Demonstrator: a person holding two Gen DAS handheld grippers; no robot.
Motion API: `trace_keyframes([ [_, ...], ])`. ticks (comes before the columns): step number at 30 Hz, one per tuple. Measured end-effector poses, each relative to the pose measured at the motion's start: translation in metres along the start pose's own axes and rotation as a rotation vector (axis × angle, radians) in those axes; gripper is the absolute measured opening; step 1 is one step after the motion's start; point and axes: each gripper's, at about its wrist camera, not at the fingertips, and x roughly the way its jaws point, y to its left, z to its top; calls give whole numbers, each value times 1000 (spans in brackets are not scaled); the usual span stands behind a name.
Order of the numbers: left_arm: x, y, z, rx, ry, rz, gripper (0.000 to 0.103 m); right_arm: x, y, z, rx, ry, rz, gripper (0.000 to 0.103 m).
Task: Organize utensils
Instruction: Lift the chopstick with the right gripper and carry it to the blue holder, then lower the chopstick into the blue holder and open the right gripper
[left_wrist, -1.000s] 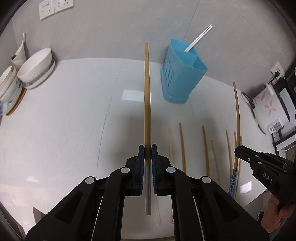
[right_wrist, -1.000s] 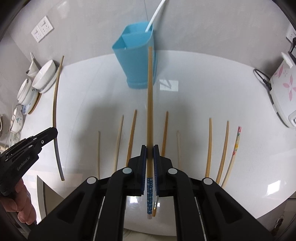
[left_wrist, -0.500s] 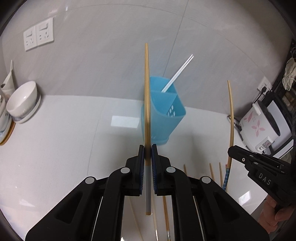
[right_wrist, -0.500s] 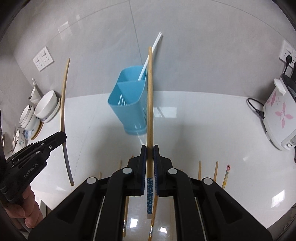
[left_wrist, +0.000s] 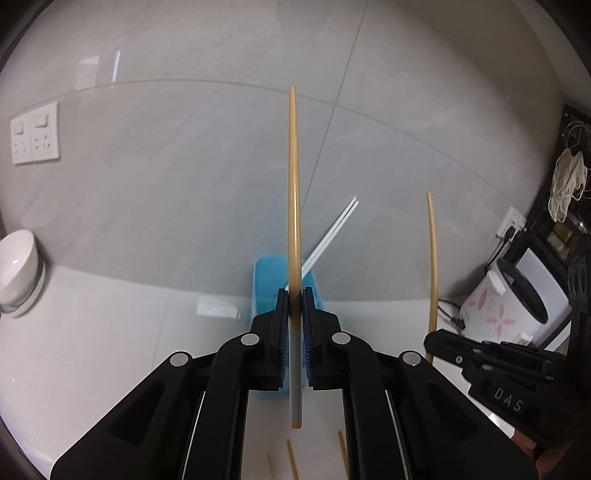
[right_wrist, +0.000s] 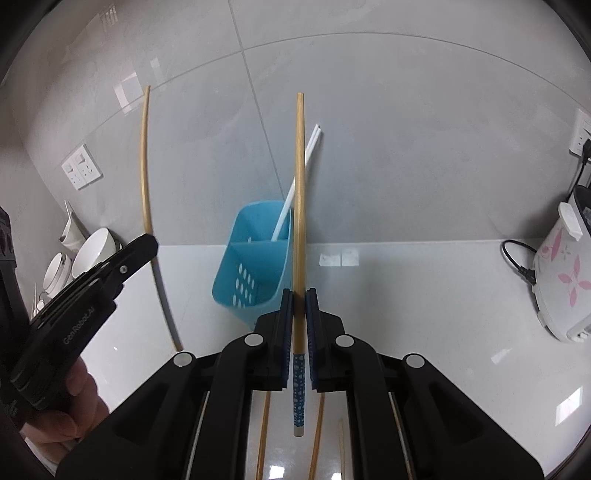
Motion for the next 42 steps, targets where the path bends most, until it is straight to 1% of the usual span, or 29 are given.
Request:
trace_keyframes([
  [6, 24, -8, 17, 29, -97, -41, 7, 16, -6, 21, 6, -10, 14, 7],
  [10, 42, -13, 18, 66, -137, -43, 7, 30, -12, 30, 18, -1, 15, 7],
  [13, 58, -12, 13, 88, -146, -34, 7, 39, -16, 33, 22, 9, 13, 7],
  [18, 82, -7, -1, 102, -123, -23, 7, 49, -24, 33, 37, 26, 11, 7],
  [22, 98, -13, -15, 156, -102, 14, 7, 57, -27, 32, 46, 42, 10, 7],
  [26, 108, -11, -24, 160, -67, 9, 7, 60, -27, 31, 48, 50, 10, 7],
  [31, 116, -9, -29, 152, -29, -5, 8, 62, -26, 30, 48, 55, 7, 7],
  [36, 110, -8, -26, 143, -10, -8, 10, 61, -25, 28, 47, 56, 4, 7],
  [37, 107, -7, -25, 139, -6, -5, 13, 61, -25, 28, 47, 57, 4, 7],
  [38, 104, -6, -24, 136, -1, 0, 21, 61, -25, 28, 46, 57, 5, 7],
  [39, 100, -7, -22, 132, 9, 12, 25, 61, -25, 28, 46, 56, 5, 7],
  [41, 93, -6, -20, 121, 28, 21, 43, 60, -24, 28, 47, 50, 10, 7],
  [42, 87, -5, -20, 116, 37, 27, 46, 59, -23, 28, 49, 46, 15, 7],
])
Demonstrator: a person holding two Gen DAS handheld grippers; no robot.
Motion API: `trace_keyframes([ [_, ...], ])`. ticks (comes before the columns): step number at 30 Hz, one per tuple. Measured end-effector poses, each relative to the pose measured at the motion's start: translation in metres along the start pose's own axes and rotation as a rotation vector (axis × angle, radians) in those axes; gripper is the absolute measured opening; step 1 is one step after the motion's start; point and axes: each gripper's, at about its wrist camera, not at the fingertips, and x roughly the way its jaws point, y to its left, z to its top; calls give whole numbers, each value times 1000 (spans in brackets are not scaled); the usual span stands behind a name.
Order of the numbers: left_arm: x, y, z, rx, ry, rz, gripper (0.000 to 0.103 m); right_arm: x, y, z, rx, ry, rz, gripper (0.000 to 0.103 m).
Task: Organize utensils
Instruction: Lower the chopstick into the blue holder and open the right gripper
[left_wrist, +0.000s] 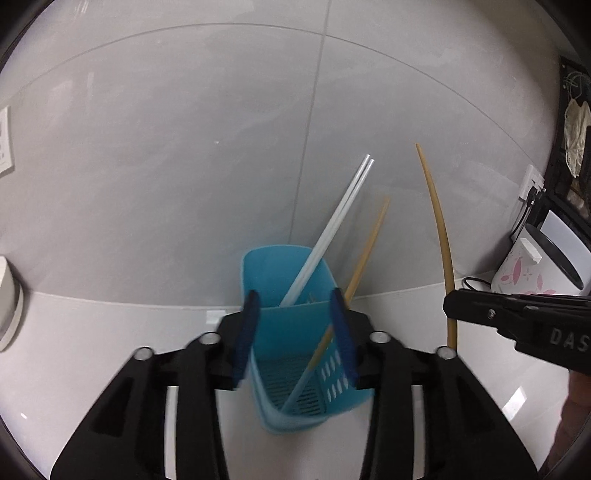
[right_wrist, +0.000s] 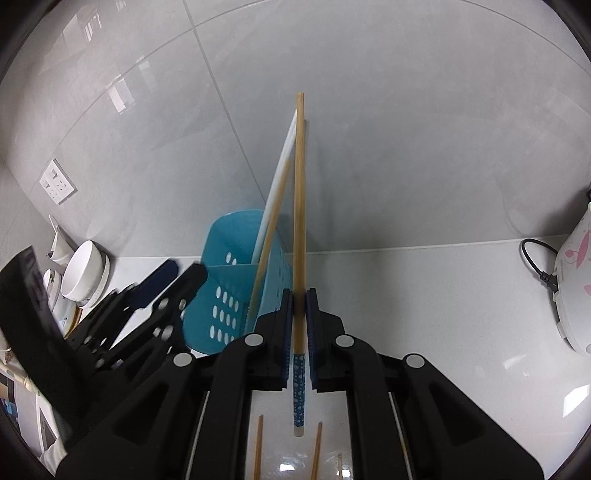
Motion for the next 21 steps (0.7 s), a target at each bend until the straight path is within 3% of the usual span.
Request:
trace_keyframes([
  [13, -42, 37, -3, -74, 108, 116, 93, -5, 29, 12, -13, -121, 104, 7],
  [21, -48, 54, -7, -90, 112, 136, 97, 9, 40, 19, -2, -201, 128, 7],
])
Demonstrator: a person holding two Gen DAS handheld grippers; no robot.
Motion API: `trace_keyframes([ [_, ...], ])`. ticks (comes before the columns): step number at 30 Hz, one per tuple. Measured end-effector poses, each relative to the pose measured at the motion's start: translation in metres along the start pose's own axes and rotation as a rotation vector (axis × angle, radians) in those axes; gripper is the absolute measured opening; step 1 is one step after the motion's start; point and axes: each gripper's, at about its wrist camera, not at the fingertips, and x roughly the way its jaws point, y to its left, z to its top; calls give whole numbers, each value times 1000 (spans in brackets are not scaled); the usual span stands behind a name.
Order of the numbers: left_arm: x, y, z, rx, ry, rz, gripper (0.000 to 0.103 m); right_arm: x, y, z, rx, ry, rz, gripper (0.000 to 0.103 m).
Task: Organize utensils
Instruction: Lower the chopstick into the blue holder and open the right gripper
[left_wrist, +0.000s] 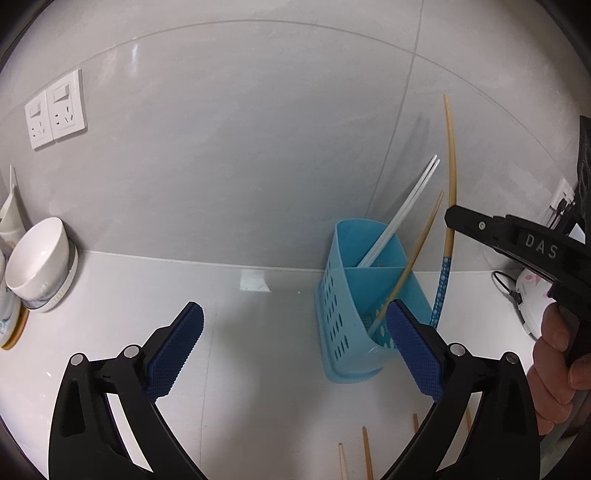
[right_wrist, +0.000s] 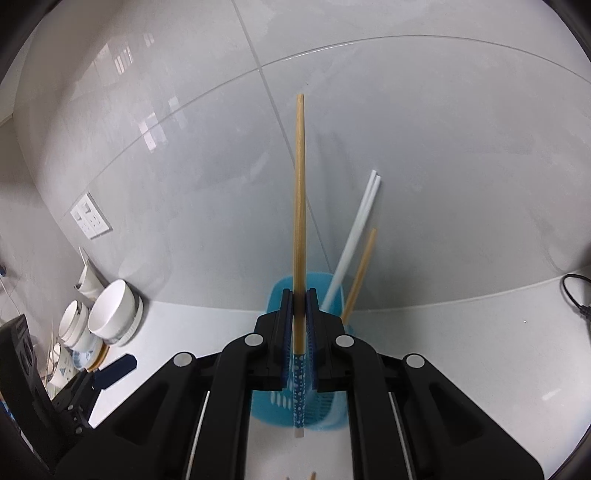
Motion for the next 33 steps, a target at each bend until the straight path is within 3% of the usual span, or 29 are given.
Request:
trace_keyframes([
  [9, 13, 3, -5, -20, 44, -18, 97, 18, 1, -9, 1, -37, -9, 7],
  [19, 16, 8, -5, -40, 27, -11, 97, 17, -1, -5, 11, -120, 15, 7],
  [29, 18, 12, -5, -43, 27, 7, 97, 31, 4, -34, -51, -40, -28, 10],
  [30, 17, 12, -5, -45, 26, 5, 97, 30, 4, -36, -60, -37, -36, 12],
  [33, 13, 11, -3, -48, 18, -5, 97, 20, 6, -39, -88, -25, -43, 36],
])
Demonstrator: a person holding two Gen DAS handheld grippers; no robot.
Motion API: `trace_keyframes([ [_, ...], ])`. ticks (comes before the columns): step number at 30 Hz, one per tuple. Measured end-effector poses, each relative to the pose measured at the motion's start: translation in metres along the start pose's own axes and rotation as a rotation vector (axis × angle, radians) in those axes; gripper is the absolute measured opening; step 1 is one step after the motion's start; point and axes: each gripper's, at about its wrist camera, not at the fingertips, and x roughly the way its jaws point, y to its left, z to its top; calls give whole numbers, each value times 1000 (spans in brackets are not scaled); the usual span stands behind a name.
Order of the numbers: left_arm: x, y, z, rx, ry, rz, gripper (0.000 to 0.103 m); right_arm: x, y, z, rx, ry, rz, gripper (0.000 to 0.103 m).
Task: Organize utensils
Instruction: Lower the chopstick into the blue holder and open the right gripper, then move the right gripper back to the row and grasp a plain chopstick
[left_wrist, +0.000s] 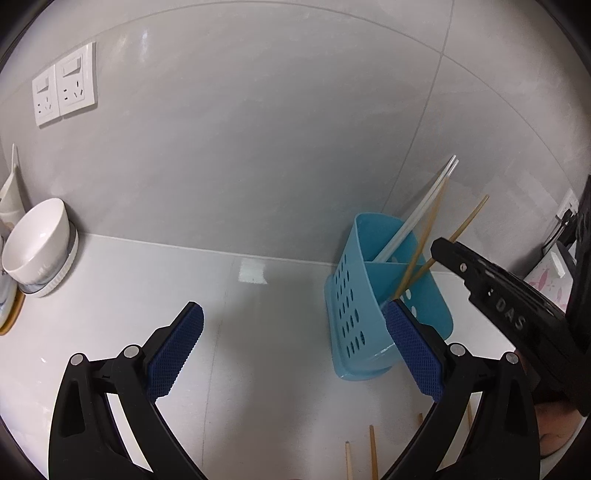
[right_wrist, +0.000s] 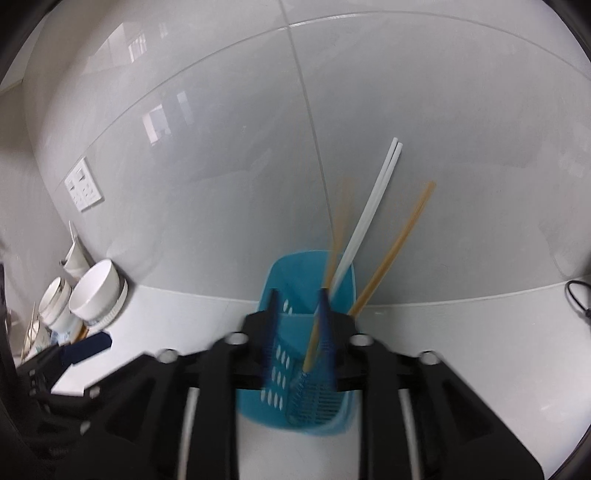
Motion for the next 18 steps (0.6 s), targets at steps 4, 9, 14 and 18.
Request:
trace_keyframes([
  [4, -9, -2, 0, -3, -10, -17, 97, -22, -6, -5, -15, 7, -15, 58],
  [9, -22, -4, -4, -6, -5, -34, 97, -49, -15, -13, -22, 30, -40, 80],
  [14, -30, -7, -15, -2, 28, -49, 97, -71, -25, -31, -19, 72, -88, 94],
  [18, -33, -11, -28, 5, 62, -52, 97, -83, -35, -52, -14, 117, -138, 95],
])
